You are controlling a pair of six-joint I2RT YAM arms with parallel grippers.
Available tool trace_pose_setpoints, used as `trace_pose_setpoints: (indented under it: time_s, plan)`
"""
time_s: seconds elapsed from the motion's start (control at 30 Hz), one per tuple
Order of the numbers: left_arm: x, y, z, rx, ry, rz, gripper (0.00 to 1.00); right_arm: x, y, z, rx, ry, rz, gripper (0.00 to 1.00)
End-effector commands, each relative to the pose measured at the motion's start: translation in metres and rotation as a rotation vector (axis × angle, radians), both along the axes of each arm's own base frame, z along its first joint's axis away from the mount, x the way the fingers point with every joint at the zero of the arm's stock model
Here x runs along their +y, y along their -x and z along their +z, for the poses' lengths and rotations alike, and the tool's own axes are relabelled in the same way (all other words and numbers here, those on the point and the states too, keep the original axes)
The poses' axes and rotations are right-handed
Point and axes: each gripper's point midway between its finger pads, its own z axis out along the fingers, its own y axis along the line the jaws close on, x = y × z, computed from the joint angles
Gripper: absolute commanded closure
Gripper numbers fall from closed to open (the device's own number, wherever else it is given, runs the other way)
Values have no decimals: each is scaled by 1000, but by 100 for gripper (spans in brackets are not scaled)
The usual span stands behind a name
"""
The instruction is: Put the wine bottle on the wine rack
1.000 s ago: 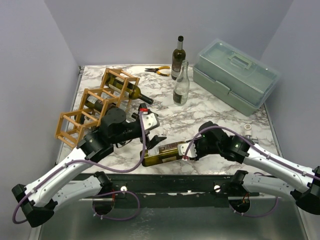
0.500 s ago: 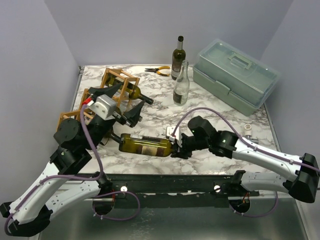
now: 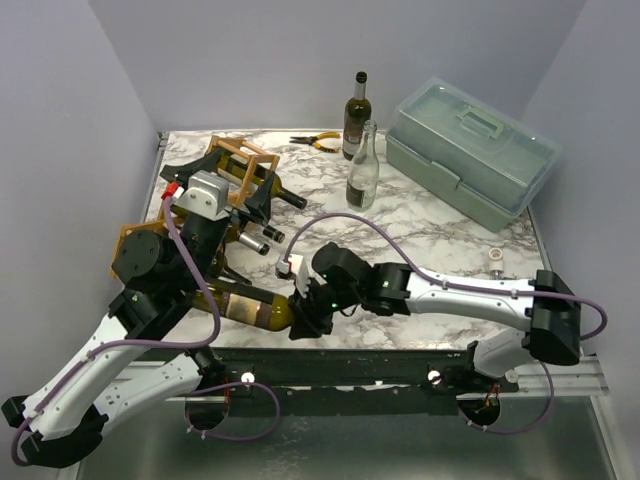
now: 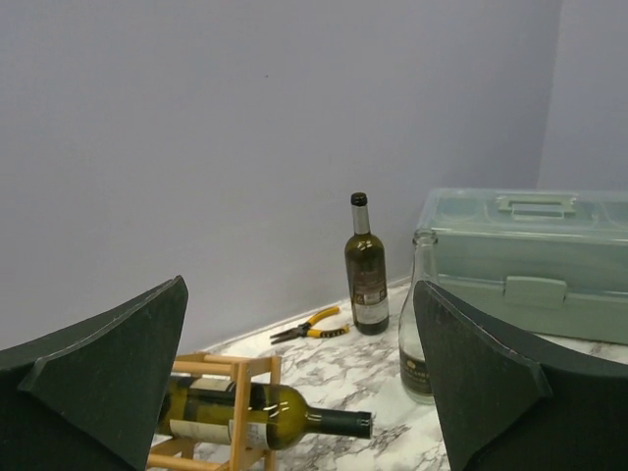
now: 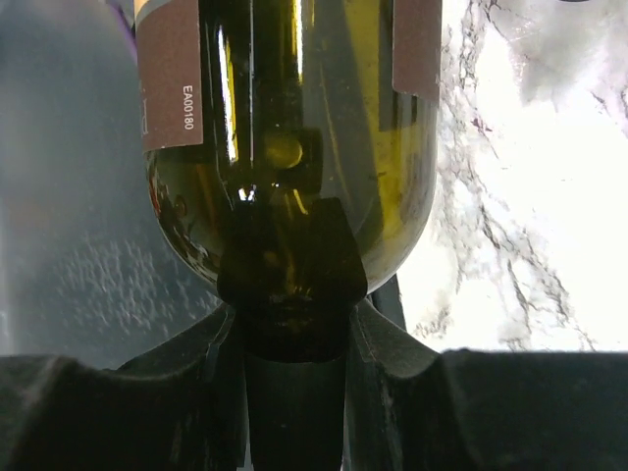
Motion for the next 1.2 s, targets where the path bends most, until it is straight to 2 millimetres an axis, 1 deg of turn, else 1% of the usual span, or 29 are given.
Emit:
trace_pose_setpoints:
  time_s: [0.0,0.17,0.27,0.4,0.63,0.97,1.1,1.17]
  plan:
    - [27,3,-2,-20,12,100,1,49,-6,54,87,-190,-83,100]
    - [34,5,-5,-32,1,122,1,73,-1,45,141,-171,-90,100]
    - [34,6,-5,-38,-10,121,1,85,2,41,154,-154,-91,100]
    - [37,7,-6,-44,-15,129,1,98,-1,37,167,-156,-124,100]
    - [48,14,-5,-57,5,142,1,110,-12,31,176,-137,-177,100]
    - [50,18,-4,-63,19,132,1,118,-18,14,184,-91,-211,100]
    - [50,19,-4,-64,24,128,1,123,-23,18,173,-109,-230,100]
    - [50,19,-4,-65,26,126,1,127,-25,17,175,-109,-239,100]
